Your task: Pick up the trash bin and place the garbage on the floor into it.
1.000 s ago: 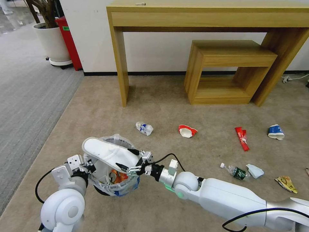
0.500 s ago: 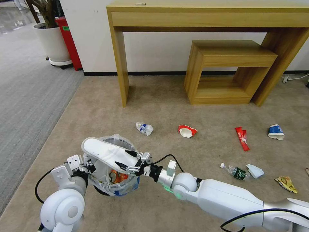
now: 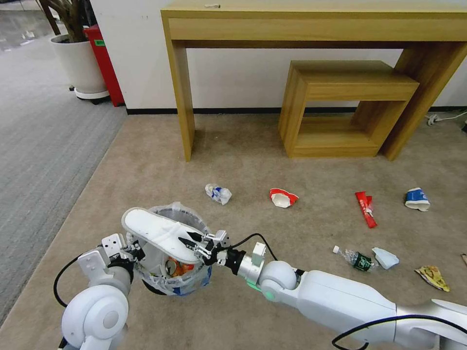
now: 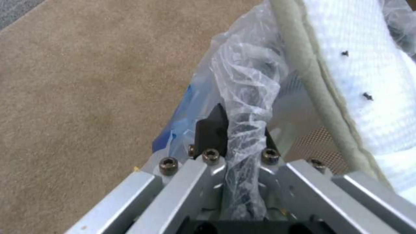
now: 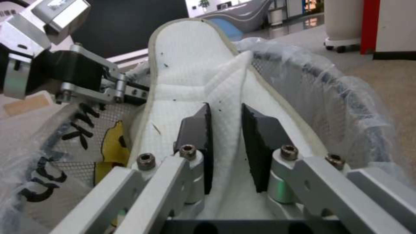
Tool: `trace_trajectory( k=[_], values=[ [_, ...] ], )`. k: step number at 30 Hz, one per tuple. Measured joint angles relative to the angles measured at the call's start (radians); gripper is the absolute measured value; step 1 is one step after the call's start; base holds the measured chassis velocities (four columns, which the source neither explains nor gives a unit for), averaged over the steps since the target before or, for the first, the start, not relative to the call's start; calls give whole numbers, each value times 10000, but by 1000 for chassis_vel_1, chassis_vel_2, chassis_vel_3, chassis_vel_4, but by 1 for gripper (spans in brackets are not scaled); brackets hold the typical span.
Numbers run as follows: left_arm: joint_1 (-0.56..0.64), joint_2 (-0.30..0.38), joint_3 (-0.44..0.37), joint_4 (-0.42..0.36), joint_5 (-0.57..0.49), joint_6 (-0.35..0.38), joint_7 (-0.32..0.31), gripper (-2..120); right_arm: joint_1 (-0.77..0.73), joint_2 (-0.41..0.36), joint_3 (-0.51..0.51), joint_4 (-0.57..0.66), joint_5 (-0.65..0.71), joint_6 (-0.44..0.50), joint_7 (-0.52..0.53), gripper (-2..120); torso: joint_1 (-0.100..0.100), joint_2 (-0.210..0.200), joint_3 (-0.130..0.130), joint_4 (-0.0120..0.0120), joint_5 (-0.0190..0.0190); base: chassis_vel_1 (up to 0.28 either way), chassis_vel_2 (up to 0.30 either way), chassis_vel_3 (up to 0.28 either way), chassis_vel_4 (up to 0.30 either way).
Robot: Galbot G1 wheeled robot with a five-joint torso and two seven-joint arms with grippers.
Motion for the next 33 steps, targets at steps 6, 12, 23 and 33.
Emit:
trace_trajectory(
  k=[6, 12, 23, 33],
  values=[
    [9, -40, 23, 0, 31, -3, 10, 1, 0, 68, 20, -98, -45, 59, -12, 0, 0, 0, -1, 1, 0, 0, 0, 0, 0],
    [17, -58, 40, -19, 53, -5, 23, 1, 13, 188, 103, -153, -53, 118, -13, 0, 0, 0, 0, 0, 0, 0, 0, 0, 0],
    [88, -41, 40, -107, 85, -11, 45, 1, 106, 350, 168, -151, -22, 141, -11, 0, 0, 0, 0, 0, 0, 0, 0, 0, 0],
    [100, -51, 40, -139, 111, -14, 61, 1, 188, 713, 307, -201, 2, 196, 76, 0, 0, 0, 0, 0, 0, 0, 0, 0, 0]
  ],
)
